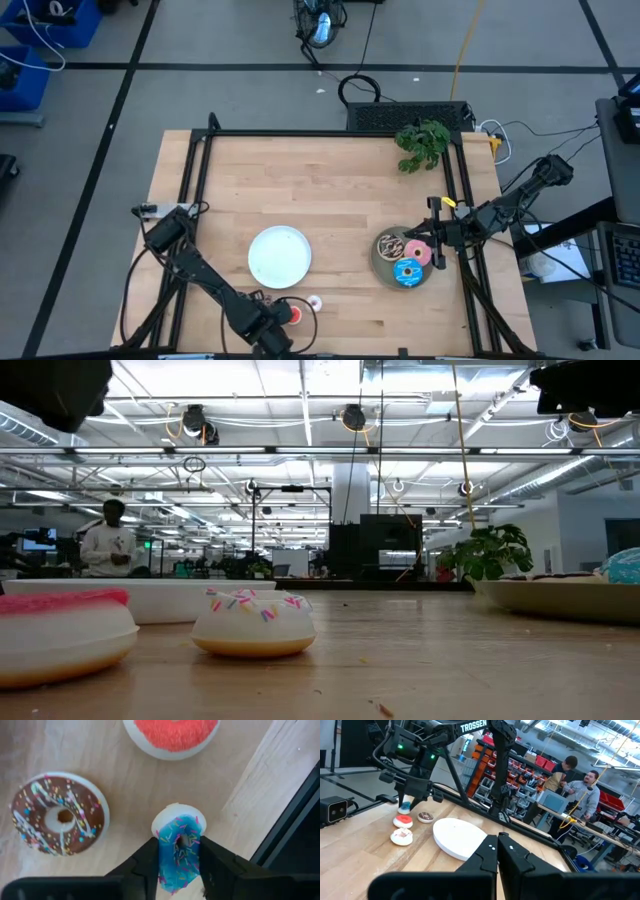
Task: Pick & Place donuts
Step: Put the small blue donut on the white plate
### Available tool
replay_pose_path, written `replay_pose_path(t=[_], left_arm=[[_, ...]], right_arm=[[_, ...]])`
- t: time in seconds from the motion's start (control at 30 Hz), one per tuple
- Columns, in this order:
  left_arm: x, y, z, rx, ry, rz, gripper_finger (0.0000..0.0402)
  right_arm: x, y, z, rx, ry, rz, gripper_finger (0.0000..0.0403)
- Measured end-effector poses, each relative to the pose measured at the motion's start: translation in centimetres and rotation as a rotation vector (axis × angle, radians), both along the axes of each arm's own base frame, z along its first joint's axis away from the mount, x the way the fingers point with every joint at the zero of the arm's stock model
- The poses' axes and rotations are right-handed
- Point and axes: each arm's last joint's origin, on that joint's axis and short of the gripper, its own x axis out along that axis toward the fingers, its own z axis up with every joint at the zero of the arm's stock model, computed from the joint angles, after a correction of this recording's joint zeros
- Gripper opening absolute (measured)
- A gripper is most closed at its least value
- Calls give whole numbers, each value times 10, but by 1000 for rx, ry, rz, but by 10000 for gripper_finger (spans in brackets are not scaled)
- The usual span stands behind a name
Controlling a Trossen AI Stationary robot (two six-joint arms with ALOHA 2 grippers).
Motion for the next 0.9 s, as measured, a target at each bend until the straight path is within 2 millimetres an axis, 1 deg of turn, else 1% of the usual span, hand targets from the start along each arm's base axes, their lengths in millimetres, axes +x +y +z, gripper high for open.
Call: replay_pose_path(t=[0.13, 0.23, 0.33, 0.43, 0.6, 0.7, 0.8, 0.9], left_arm=[[3, 3, 0, -7, 4, -8, 107], [3, 3, 0, -8, 3, -8, 100], [3, 4, 7, -11, -19, -3, 98], [3, 5, 22, -30, -77, 15, 97], [-2, 13, 61, -35, -220, 40, 97], [-9, 29, 87, 32, -277, 68, 97], [-19, 57, 110, 146, -273, 159, 97], [-29, 89, 127, 258, -222, 238, 97]], right_arm=[[0, 0, 0, 0, 0, 0, 0], [0, 0, 0, 0, 0, 0, 0], [0, 0, 0, 0, 0, 0, 0], [0, 0, 0, 0, 0, 0, 0], [0, 0, 0, 0, 0, 0, 0], [0, 0, 0, 0, 0, 0, 0], [0, 0, 0, 0, 0, 0, 0], [0, 0, 0, 0, -1, 0, 0]])
